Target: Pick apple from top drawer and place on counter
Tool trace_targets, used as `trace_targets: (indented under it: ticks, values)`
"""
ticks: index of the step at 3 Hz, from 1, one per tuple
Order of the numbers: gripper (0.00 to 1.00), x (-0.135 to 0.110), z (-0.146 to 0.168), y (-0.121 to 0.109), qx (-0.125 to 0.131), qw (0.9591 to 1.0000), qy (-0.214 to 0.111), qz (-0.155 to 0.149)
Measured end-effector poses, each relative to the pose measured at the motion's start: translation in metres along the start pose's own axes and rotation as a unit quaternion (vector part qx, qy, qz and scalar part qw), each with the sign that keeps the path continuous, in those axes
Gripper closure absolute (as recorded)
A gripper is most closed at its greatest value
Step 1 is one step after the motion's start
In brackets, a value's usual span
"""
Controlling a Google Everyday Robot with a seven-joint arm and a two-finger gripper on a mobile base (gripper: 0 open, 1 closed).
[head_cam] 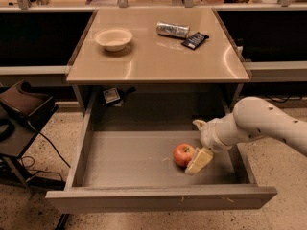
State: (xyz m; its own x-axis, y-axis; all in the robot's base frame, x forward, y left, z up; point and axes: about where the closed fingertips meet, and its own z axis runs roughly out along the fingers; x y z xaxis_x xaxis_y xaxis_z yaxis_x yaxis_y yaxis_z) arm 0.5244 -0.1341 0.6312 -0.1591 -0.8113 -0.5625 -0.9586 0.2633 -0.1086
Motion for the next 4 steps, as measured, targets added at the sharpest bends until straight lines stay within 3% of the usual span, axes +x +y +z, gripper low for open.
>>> trace_targets:
  ticks: [1,2,3,4]
  values:
    - [0.0,-0.002,0.011,0.003,-0.013,0.9999,-0.003,-0.004]
    - [0.0,-0.002,0.031,0.011,-0.04,0.9988,-0.027,0.0]
    - [0.0,0.0,0.033,0.013,-0.043,0.9987,-0.028,0.001]
    - [0.19,0.0,0.033,0.013,-0.043,0.9987,-0.028,0.001]
